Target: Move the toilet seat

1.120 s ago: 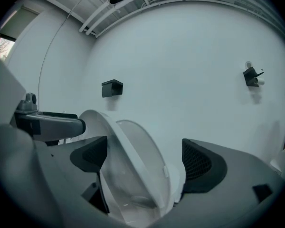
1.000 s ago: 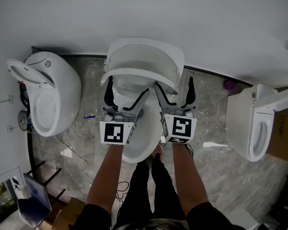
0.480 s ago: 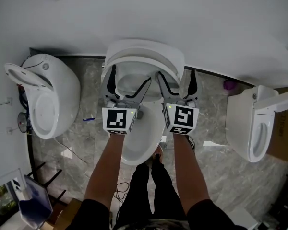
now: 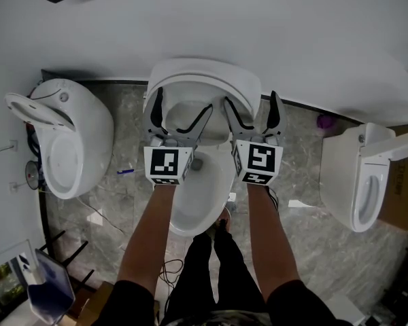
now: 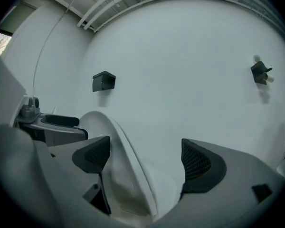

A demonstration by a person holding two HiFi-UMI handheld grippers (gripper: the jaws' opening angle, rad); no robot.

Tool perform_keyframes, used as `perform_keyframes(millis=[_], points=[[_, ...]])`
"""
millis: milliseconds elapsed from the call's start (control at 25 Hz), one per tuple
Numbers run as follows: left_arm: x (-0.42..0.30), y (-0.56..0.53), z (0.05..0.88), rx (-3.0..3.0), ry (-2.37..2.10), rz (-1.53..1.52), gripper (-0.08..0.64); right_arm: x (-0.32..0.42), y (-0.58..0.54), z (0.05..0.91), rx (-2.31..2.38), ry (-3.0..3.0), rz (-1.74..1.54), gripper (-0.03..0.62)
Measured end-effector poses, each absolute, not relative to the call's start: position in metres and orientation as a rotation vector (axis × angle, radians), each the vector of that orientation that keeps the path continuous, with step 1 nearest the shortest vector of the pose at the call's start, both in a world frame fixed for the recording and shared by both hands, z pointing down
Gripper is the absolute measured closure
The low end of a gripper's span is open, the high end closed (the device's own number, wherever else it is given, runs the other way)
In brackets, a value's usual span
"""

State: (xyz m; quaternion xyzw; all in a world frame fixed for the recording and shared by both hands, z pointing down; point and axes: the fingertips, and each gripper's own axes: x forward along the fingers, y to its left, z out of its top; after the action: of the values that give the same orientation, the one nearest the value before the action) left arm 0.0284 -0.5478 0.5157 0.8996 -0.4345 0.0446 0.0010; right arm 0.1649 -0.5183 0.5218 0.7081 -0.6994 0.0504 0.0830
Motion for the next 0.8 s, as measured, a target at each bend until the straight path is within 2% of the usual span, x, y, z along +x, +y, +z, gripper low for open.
perform_keyframes(millis=[360,800], points=[[0.016,-0.528,0.483,2.846,-1.357,0.126,0.057,0.152,-0.498,0.491,2.068,-2.144,0.101,0.138],[-0.022,-0.432,0.341,2.899,-1.299,0.038,0.057,0.096,-0.416,0.342,1.927,-2.353,-0.082,0.138]])
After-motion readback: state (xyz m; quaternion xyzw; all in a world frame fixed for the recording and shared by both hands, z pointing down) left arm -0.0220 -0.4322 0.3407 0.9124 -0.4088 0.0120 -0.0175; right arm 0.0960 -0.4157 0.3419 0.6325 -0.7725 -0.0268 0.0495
